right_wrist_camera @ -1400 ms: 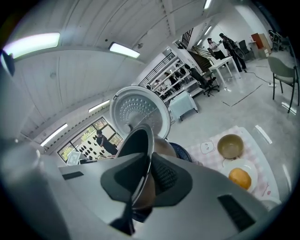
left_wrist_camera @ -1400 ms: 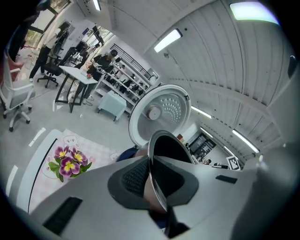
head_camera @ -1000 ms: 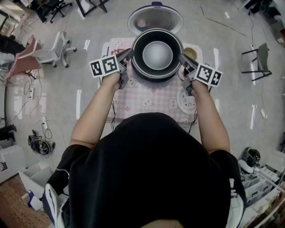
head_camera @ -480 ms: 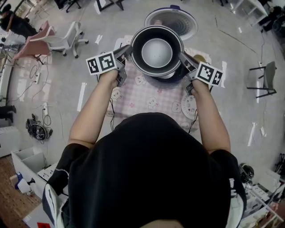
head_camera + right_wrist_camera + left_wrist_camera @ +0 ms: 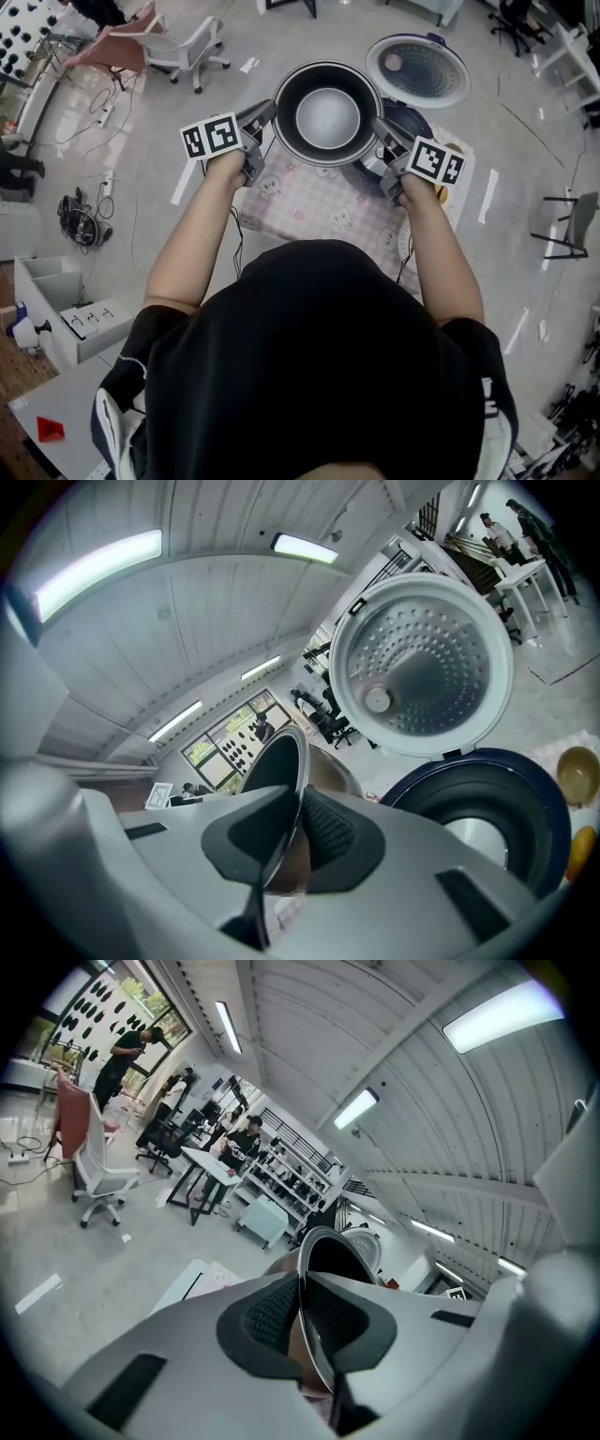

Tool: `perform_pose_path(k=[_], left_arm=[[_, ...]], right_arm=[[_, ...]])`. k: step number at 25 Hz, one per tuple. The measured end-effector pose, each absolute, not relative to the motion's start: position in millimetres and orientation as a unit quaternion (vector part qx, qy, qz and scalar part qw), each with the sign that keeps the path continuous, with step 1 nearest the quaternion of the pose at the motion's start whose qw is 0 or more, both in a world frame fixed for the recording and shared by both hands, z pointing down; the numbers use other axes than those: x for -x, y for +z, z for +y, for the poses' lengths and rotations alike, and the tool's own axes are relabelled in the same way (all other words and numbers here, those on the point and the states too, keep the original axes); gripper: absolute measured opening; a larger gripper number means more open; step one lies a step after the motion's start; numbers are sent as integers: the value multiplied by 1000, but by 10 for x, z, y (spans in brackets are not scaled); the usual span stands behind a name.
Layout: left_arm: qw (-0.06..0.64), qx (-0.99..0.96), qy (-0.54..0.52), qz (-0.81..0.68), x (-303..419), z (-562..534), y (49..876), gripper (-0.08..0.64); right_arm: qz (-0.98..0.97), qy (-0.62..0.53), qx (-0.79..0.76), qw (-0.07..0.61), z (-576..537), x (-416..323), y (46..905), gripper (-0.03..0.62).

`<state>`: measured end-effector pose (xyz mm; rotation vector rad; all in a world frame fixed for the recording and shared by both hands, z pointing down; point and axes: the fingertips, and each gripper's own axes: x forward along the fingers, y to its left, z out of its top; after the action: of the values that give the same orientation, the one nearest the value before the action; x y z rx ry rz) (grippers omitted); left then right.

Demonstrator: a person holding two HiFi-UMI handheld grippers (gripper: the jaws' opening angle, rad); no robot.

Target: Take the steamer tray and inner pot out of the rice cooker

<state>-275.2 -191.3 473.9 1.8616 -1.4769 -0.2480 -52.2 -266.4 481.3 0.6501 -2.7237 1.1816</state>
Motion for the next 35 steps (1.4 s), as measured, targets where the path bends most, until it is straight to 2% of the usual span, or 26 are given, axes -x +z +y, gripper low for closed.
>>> perform_pose_path(k=[17,35], left_arm=[[431,-627,-138,-634,3587,-818,5664,39],[521,-558,-125,-634,3509,-388,6953,40]], right_arm=[[-876,440,-131,151,-1844,1463,5789,51],[-825,491,-132,247,-1389,1365,7018,49]])
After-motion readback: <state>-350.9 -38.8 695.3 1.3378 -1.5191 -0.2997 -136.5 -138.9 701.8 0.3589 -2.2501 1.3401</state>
